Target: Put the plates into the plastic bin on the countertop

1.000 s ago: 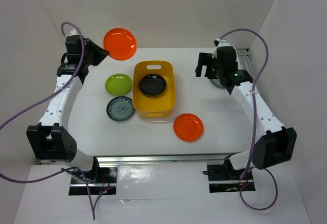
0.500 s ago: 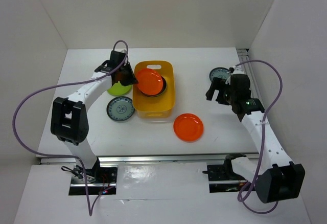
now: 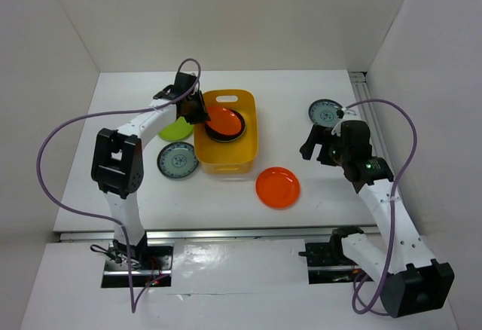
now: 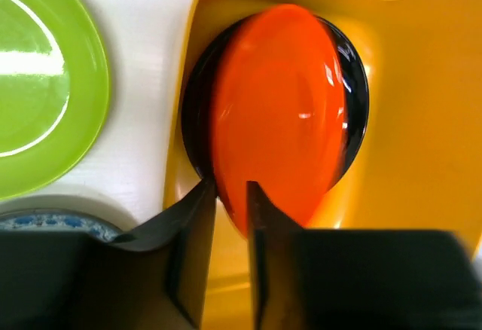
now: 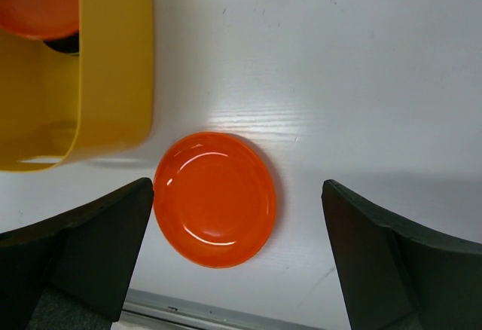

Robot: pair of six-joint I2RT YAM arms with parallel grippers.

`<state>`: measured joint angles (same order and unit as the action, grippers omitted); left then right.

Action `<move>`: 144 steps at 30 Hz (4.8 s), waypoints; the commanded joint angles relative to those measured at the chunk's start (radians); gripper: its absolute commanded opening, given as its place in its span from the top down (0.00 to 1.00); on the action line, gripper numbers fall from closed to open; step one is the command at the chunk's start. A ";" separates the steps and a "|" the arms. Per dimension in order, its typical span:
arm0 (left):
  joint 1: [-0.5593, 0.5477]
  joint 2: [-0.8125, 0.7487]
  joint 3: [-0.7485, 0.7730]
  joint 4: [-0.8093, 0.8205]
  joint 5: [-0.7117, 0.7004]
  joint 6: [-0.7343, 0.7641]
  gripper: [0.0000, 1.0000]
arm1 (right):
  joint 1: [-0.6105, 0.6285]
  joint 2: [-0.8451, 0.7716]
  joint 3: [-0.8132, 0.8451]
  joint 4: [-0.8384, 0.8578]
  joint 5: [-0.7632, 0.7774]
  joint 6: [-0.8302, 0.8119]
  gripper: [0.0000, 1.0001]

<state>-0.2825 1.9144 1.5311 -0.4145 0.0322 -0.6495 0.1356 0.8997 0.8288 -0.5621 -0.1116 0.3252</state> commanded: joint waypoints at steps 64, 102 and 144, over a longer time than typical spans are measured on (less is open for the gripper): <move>0.494 -0.543 -0.434 -0.255 -0.097 -0.150 0.00 | 0.355 0.247 0.337 0.072 0.494 0.391 1.00; 0.500 -0.373 -0.729 0.016 0.166 -0.093 0.00 | 0.424 1.144 0.918 0.255 0.175 0.084 0.58; 0.448 -0.440 -0.546 -0.371 -0.146 -0.194 1.00 | 0.450 0.582 0.839 0.350 0.041 0.083 0.00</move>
<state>0.1642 1.5646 0.9203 -0.5655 0.0521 -0.8169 0.6067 1.5459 1.6676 -0.2478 -0.0509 0.4038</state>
